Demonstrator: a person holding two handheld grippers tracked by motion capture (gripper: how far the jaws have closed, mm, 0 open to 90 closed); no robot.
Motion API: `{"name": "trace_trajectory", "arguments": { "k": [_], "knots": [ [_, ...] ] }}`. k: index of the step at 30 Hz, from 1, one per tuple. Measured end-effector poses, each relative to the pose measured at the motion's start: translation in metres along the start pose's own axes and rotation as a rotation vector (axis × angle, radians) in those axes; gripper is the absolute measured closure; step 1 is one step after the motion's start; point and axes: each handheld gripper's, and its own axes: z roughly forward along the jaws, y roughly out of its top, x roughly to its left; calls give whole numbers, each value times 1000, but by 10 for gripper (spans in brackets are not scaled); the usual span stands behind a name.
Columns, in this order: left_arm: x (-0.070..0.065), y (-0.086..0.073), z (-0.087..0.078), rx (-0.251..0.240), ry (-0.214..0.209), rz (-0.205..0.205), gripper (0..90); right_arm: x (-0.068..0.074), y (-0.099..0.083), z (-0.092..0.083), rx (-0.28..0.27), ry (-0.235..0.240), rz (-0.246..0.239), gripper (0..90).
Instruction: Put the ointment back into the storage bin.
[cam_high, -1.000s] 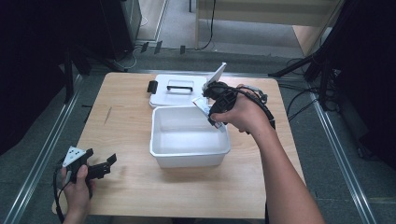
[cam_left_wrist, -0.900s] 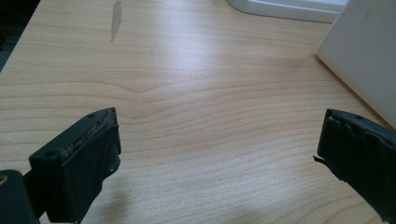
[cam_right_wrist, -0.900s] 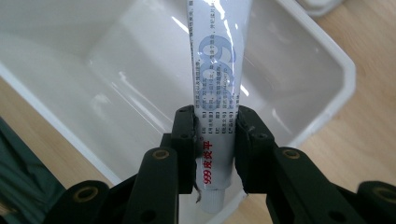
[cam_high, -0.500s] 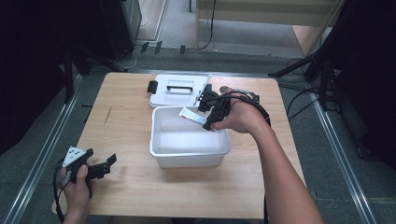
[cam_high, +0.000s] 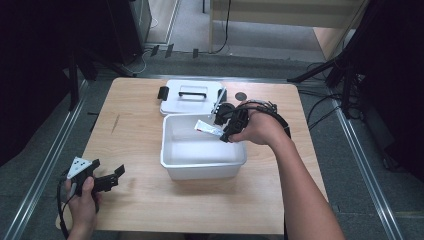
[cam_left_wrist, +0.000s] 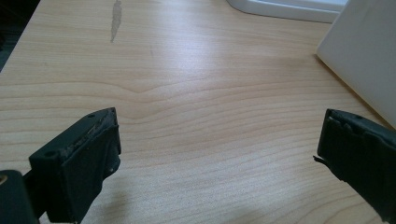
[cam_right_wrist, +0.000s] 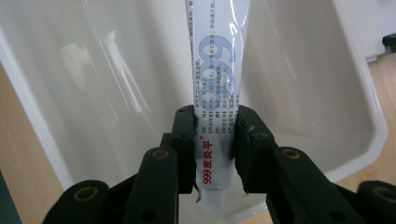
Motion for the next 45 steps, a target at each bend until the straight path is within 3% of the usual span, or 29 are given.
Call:
{"name": "trace_trajectory", "arguments": {
  "k": [6, 17, 24, 29, 45],
  "knots": [
    [0, 0, 0, 1, 0, 0, 1, 1, -3, 5, 19, -5, -12, 722],
    [0, 0, 0, 0, -1, -3, 1, 0, -6, 19, 32, 12, 26, 721],
    [0, 0, 0, 2, -3, -2, 1, 0, -4, 29, 62, 21, 14, 722],
    [0, 0, 0, 3, -4, -2, 1, 2, -1, 40, 114, 34, 20, 724],
    [1, 0, 0, 4, -6, -2, 1, 4, 3, 60, 207, 46, 30, 724]
  ]
}}
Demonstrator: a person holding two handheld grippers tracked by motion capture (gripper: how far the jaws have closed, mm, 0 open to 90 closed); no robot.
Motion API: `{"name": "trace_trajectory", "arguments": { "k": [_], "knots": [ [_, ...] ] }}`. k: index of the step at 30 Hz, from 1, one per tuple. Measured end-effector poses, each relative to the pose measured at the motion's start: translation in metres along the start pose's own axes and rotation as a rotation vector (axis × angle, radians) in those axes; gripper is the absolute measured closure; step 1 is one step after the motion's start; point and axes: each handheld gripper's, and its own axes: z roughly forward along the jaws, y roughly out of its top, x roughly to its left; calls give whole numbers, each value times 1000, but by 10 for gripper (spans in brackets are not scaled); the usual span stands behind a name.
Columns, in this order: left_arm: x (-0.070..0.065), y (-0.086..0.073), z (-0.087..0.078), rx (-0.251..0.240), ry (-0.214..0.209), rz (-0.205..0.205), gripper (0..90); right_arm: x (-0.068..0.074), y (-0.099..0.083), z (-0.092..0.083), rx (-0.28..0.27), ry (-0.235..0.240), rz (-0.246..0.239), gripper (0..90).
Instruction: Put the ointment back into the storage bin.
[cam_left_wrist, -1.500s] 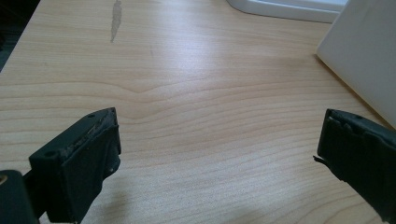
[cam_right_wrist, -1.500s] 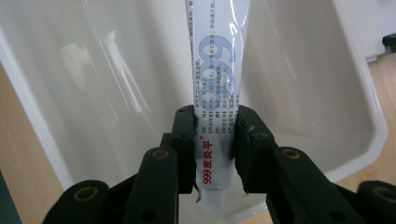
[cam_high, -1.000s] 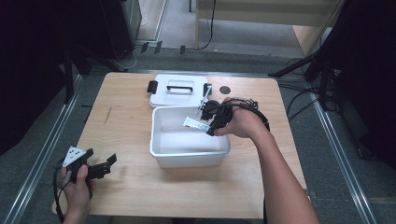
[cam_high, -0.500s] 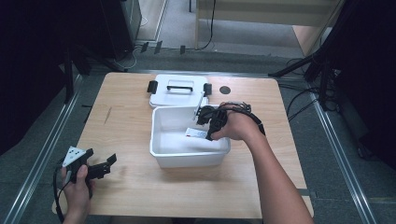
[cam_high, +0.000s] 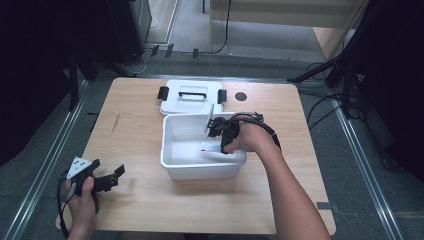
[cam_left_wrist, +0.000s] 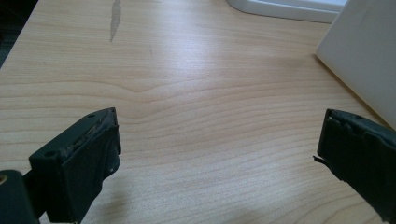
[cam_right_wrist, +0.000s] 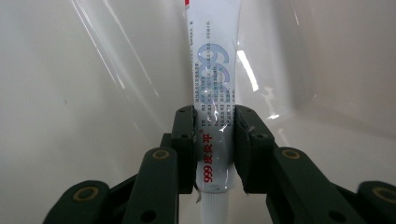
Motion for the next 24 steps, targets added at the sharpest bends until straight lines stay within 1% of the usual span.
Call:
{"name": "trace_trajectory", "arguments": {
  "k": [4, 7, 9, 10, 11, 12, 14, 19, 24],
  "knots": [
    [0, 0, 0, 0, 1, 1, 1, 1, 2, 2, 14, 4, 1, 724],
    [0, 0, 0, 0, 1, 1, 1, 4, 5, 6, 38, 13, -8, 723],
    [0, 0, 0, -1, 1, 0, 1, 4, 5, 7, 47, 13, -7, 723],
    [0, 0, 0, -1, 0, 1, 1, 5, 6, 9, 64, 11, -9, 722],
    [0, 0, 0, -1, 0, 1, 1, 5, 6, 9, 64, 11, -9, 722],
    [0, 0, 0, -2, 1, 0, 1, 5, 7, 11, 79, 5, -8, 721],
    [0, 0, 0, 0, 0, 0, 1, 5, 9, 13, 89, 4, -10, 720],
    [0, 0, 0, 0, 0, -1, 1, 6, 10, 16, 101, 13, -9, 719],
    [0, 0, 0, 1, -1, 0, 1, 6, 9, 16, 106, 7, -10, 720]
  ]
}}
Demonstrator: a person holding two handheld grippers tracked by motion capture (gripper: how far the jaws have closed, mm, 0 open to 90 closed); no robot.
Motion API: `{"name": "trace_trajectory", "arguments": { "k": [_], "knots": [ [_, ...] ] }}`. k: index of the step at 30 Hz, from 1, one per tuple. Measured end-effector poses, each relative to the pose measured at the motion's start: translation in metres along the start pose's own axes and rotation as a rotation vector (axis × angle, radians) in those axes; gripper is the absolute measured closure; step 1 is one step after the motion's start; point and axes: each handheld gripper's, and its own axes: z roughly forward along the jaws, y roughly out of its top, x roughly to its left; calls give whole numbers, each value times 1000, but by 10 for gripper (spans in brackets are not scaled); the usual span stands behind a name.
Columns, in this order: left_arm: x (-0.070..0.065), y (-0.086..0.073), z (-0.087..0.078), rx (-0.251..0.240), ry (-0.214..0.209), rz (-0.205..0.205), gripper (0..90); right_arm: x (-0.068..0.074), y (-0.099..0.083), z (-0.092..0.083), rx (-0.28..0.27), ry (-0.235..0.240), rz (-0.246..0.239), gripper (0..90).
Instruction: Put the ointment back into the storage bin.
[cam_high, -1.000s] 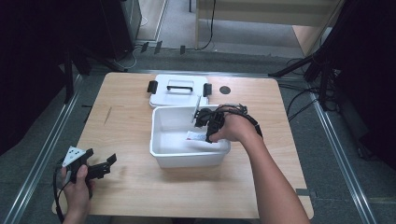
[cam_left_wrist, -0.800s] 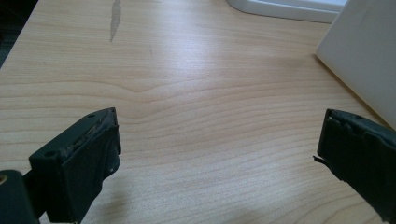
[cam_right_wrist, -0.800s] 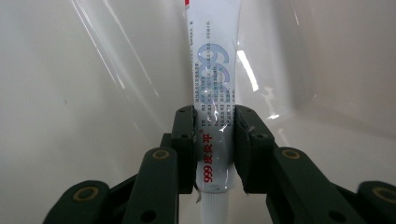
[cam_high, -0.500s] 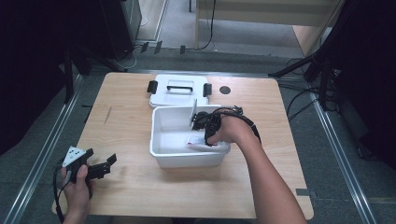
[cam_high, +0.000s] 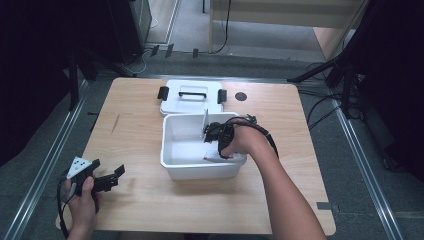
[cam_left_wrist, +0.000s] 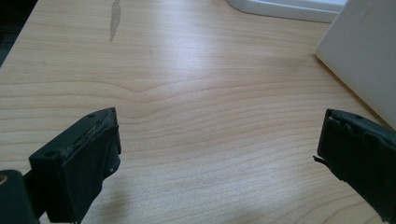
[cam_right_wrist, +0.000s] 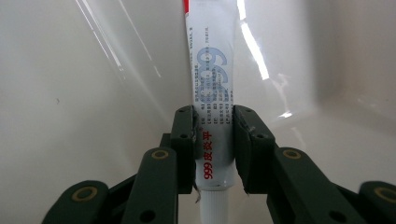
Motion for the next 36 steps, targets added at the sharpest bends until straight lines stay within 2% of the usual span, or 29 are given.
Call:
{"name": "trace_trajectory", "arguments": {
  "k": [7, 20, 27, 32, 36],
  "knots": [
    [0, 0, 0, 0, 0, 0, 1, 0, -1, 2, -6, 2, -15, 720],
    [0, 0, 0, 3, -1, 1, 1, 1, -3, 3, -18, 11, -13, 736],
    [0, 0, 0, 1, -1, 1, 1, 1, -4, 2, -33, 15, -3, 712],
    [0, 0, 0, 3, -2, -1, 1, 1, -7, -4, -61, 18, 7, 713],
    [0, 0, 0, 1, -3, 1, 1, 0, -11, -12, -102, 21, 18, 715]
  ]
}}
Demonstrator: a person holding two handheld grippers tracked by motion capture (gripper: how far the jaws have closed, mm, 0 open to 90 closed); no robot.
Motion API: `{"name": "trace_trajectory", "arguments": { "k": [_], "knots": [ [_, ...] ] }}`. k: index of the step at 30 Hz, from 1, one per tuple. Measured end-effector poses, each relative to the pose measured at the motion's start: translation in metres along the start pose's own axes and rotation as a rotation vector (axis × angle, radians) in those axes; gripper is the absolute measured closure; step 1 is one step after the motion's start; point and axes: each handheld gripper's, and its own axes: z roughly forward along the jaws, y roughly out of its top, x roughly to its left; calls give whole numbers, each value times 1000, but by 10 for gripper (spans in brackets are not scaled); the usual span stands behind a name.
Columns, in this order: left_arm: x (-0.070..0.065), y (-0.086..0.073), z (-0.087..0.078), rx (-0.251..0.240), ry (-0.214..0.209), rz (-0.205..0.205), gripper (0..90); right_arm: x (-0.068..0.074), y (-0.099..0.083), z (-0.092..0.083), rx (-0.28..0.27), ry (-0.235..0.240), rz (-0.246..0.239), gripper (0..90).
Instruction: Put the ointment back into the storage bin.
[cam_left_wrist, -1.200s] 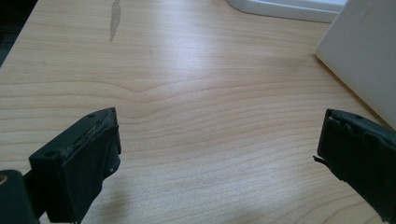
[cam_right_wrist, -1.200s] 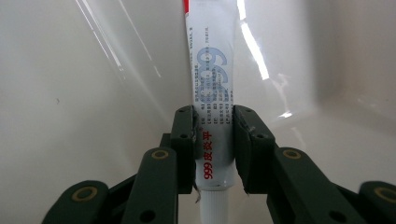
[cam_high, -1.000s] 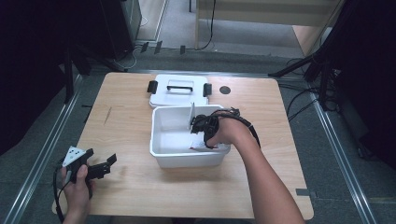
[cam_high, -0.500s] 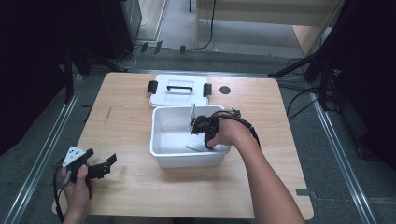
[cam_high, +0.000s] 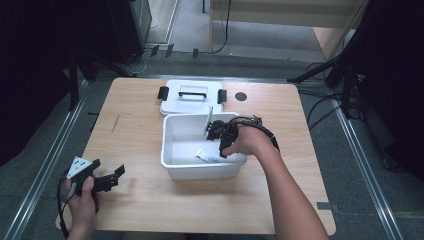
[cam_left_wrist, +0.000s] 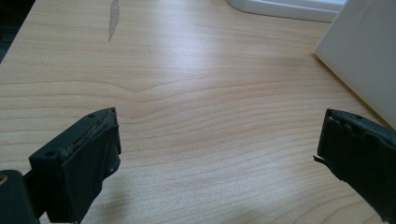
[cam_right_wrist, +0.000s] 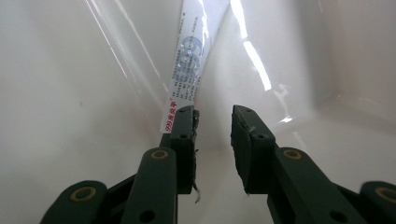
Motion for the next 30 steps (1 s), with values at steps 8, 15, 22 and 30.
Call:
{"name": "trace_trajectory", "arguments": {
  "k": [8, 15, 22, 30],
  "knots": [
    [-1, 0, 0, 2, 3, 1, 1, -2, -13, -22, -58, -13, 43, 708],
    [-1, 0, 0, 0, -1, 0, 1, 0, -24, -39, -109, -30, 69, 691],
    [-1, 0, 1, -2, -2, -1, 1, 0, -36, -62, -163, -57, 109, 595],
    [0, 0, 1, -1, -3, -2, 1, 4, -53, -72, -147, -163, 191, 254]
  ]
}}
